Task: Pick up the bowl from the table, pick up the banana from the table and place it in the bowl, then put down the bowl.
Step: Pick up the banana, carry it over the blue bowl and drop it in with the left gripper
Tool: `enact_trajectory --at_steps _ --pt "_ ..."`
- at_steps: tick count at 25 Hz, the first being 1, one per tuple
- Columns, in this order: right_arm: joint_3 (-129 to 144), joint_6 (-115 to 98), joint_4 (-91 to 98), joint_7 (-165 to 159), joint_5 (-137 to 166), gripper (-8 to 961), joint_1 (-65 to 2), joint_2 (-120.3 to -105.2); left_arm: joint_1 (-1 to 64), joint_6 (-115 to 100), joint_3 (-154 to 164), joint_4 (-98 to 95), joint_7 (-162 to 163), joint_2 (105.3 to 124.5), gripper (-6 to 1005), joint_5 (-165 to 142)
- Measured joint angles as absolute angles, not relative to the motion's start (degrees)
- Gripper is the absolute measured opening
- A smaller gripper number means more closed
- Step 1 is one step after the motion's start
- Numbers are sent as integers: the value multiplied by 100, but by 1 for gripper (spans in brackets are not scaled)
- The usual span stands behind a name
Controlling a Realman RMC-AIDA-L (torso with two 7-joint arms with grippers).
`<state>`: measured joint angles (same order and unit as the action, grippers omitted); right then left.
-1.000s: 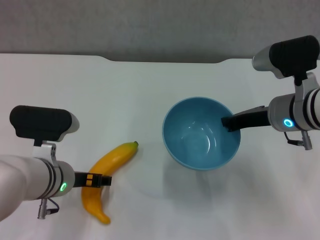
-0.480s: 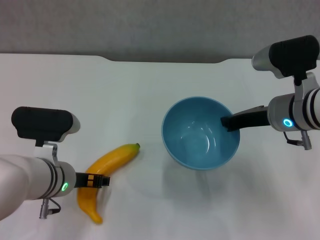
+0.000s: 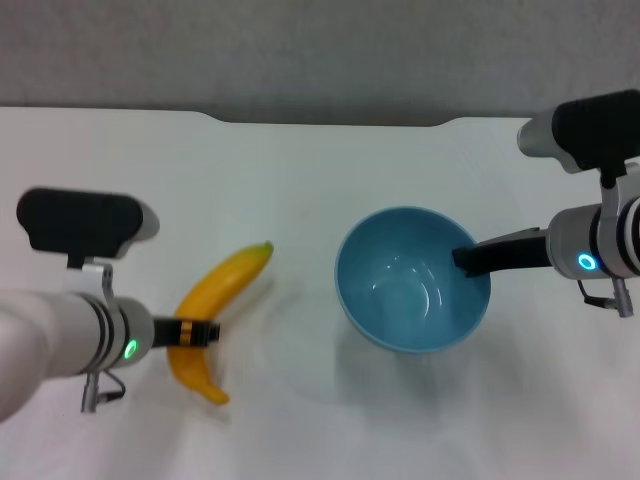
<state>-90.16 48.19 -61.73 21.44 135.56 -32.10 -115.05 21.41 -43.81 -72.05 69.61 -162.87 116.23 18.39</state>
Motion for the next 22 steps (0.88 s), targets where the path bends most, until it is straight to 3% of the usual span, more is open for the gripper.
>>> enact_trajectory --at_steps 13,22 --pt "-8638 4549 -5683 2151 13256 72 -3415 -11505 1413 -4904 -7469 9616 -16294 11605 516 1416" --pt "-8173 4135 -5369 2161 12559 76 -3669 -11505 1652 -4437 -6881 9698 -16292 11633 516 1643"
